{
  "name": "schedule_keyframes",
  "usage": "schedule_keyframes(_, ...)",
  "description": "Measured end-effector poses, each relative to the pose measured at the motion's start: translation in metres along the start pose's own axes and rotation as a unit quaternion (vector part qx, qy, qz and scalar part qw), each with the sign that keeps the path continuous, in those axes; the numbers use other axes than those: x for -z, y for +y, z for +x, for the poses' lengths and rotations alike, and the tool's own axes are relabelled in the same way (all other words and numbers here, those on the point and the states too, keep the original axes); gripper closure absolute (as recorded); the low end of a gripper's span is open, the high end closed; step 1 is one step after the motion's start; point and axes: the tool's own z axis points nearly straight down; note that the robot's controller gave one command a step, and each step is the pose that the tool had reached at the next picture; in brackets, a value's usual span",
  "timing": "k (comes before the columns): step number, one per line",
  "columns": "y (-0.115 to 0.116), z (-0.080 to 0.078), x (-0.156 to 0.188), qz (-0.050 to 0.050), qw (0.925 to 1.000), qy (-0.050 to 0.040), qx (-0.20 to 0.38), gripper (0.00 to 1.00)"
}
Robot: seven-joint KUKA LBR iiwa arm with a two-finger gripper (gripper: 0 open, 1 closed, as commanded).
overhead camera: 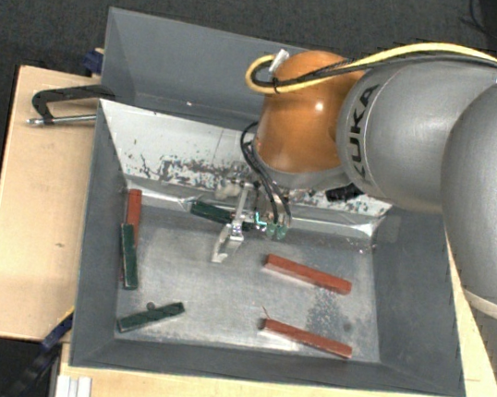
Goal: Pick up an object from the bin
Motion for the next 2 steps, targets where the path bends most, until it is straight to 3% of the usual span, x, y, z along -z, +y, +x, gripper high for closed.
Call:
schedule_keyframes(1,0.0,-0.002,0.005,0.0,1.0,-0.0042,-0.001,0.0)
schedule_keyframes(2,-0.017,-0.007,-0.047,-0.006,0.9973,-0.0203,-0.07,1.0)
